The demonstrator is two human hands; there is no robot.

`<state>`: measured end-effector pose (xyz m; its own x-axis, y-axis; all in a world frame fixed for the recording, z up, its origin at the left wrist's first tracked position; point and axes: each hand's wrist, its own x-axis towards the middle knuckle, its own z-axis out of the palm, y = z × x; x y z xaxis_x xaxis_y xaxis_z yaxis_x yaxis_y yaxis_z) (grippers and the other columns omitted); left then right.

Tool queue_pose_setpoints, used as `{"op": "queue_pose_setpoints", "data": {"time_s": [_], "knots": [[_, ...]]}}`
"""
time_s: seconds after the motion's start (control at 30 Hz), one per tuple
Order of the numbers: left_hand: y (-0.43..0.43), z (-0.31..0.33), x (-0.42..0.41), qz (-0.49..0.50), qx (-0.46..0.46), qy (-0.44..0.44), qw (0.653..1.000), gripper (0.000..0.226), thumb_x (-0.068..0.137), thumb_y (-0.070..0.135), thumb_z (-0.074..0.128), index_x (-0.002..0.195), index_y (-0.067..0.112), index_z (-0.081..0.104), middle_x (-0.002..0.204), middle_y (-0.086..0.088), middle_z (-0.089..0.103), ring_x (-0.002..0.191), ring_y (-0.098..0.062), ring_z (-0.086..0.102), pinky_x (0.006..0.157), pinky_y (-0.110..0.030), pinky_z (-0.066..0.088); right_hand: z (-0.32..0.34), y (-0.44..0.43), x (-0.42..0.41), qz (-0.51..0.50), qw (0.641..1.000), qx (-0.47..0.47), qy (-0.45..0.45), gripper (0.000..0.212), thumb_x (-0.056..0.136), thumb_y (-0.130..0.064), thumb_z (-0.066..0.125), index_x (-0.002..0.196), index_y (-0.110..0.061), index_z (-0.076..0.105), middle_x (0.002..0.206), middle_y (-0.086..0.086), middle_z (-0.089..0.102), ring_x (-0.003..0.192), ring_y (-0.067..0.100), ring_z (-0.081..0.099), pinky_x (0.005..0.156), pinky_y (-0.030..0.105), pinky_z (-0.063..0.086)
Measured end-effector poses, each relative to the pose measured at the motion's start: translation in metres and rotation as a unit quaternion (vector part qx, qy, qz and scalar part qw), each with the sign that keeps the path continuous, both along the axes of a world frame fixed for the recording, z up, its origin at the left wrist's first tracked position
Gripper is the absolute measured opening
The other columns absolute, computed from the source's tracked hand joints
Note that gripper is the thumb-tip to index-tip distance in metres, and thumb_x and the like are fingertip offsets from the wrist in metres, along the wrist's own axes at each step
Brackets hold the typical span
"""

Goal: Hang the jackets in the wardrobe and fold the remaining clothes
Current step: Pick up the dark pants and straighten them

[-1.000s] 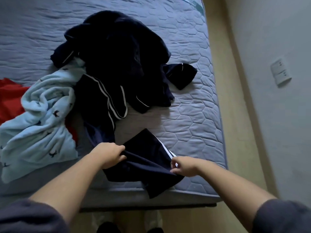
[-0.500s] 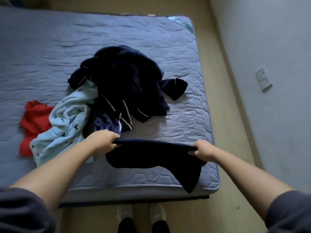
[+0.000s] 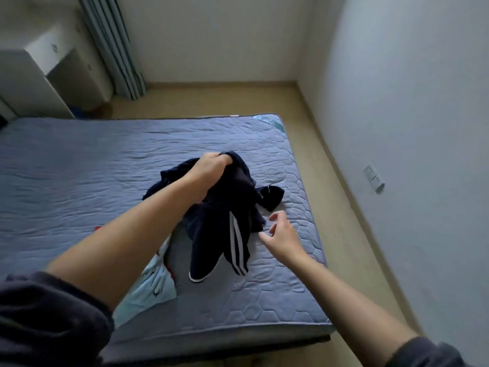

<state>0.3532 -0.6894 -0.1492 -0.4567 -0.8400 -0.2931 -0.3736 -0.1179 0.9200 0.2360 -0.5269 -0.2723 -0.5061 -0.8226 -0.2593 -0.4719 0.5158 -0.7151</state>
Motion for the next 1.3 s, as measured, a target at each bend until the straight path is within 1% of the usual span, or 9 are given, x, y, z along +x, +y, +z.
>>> {"op": "queue_pose_setpoints", "data": {"time_s": [0.13, 0.23, 0.33, 0.53, 0.63, 0.77, 0.87, 1.1, 1.3], "knots": [[0.012, 0.074, -0.009, 0.072, 0.069, 0.124, 0.987, 0.016, 0.089, 0.017, 0.053, 0.076, 0.015, 0.062, 0.064, -0.004, 0.065, 0.059, -0.018, 0.061, 0.063, -0.027, 0.051, 0.018, 0.011, 0.029, 0.058, 0.986, 0.019, -0.154, 0.043, 0.079, -0.009, 0.065, 0.116, -0.012, 0.042, 0.092, 0.002, 0.055, 0.083, 0.016, 0.053, 0.071, 0.030, 0.041], [0.019, 0.117, -0.010, 0.059, 0.076, 0.209, 0.973, 0.019, 0.092, 0.014, 0.051, 0.078, 0.012, 0.063, 0.055, 0.000, 0.066, 0.055, -0.015, 0.064, 0.057, -0.025, 0.053, 0.023, 0.016, 0.033, 0.027, 0.995, -0.002, -0.097, 0.076, 0.075, -0.023, 0.077, 0.137, -0.010, 0.035, 0.117, 0.002, 0.053, 0.108, 0.016, 0.053, 0.084, 0.020, 0.041], [0.025, 0.153, -0.010, 0.043, 0.073, 0.254, 0.963, 0.016, 0.092, 0.012, 0.050, 0.083, 0.009, 0.063, 0.056, -0.002, 0.067, 0.053, -0.015, 0.066, 0.051, -0.024, 0.054, 0.034, 0.009, 0.023, -0.036, 0.996, -0.028, -0.076, 0.087, 0.073, -0.025, 0.079, 0.145, -0.007, 0.032, 0.133, 0.009, 0.048, 0.125, 0.027, 0.047, 0.104, 0.038, 0.040], [0.001, 0.181, 0.012, 0.071, 0.015, 0.318, 0.945, 0.024, 0.090, 0.010, 0.047, 0.085, 0.010, 0.070, 0.084, -0.011, 0.070, 0.076, -0.022, 0.069, 0.073, -0.033, 0.058, 0.083, 0.004, -0.016, -0.080, 0.989, -0.071, -0.097, 0.009, 0.086, -0.009, 0.056, 0.081, -0.015, 0.052, 0.067, -0.001, 0.050, 0.063, 0.015, 0.045, 0.055, 0.023, 0.036], [-0.033, 0.163, 0.044, 0.153, -0.013, 0.284, 0.946, 0.031, 0.094, 0.006, 0.040, 0.111, 0.000, 0.065, 0.105, -0.017, 0.064, 0.091, -0.027, 0.063, 0.093, -0.037, 0.050, 0.126, 0.012, -0.044, -0.093, 0.973, -0.141, -0.158, 0.024, 0.090, -0.006, 0.049, 0.068, -0.015, 0.050, 0.061, 0.002, 0.041, 0.051, 0.012, 0.037, 0.045, 0.023, 0.028], [-0.043, 0.108, 0.066, 0.175, 0.018, 0.072, 0.982, 0.019, 0.093, 0.008, 0.045, 0.108, 0.007, 0.056, 0.076, -0.012, 0.051, 0.063, -0.022, 0.048, 0.063, -0.030, 0.044, 0.194, 0.003, -0.056, -0.038, 0.937, -0.203, -0.282, 0.019, 0.088, -0.002, 0.049, 0.095, -0.001, 0.067, 0.069, 0.007, 0.060, 0.054, 0.012, 0.056, 0.051, 0.020, 0.046], [-0.021, 0.082, 0.056, 0.078, -0.013, -0.072, 0.994, 0.019, 0.091, 0.014, 0.052, 0.110, 0.010, 0.048, 0.093, -0.011, 0.051, 0.077, -0.021, 0.050, 0.070, -0.032, 0.041, 0.231, -0.018, -0.045, 0.002, 0.922, -0.214, -0.324, 0.021, 0.088, 0.004, 0.048, 0.097, -0.003, 0.066, 0.072, 0.009, 0.062, 0.057, 0.014, 0.059, 0.056, 0.022, 0.050], [0.037, 0.061, 0.035, -0.065, -0.136, 0.088, 0.985, 0.012, 0.095, 0.017, 0.053, 0.084, 0.016, 0.057, 0.070, 0.003, 0.066, 0.065, -0.017, 0.062, 0.058, -0.027, 0.046, 0.242, -0.051, -0.013, -0.103, 0.849, -0.242, -0.459, 0.020, 0.094, 0.002, 0.049, 0.078, -0.008, 0.054, 0.074, 0.005, 0.051, 0.066, 0.014, 0.053, 0.046, 0.022, 0.053], [0.042, 0.052, 0.028, -0.104, -0.189, -0.005, 0.976, 0.049, 0.062, 0.055, 0.064, 0.099, 0.023, 0.057, 0.089, 0.004, 0.066, 0.080, -0.012, 0.063, 0.069, -0.029, 0.050, 0.241, -0.062, 0.002, -0.117, 0.796, -0.280, -0.524, 0.019, 0.091, 0.009, 0.050, 0.076, -0.002, 0.052, 0.070, 0.013, 0.052, 0.064, 0.018, 0.059, 0.057, 0.034, 0.059]]}}
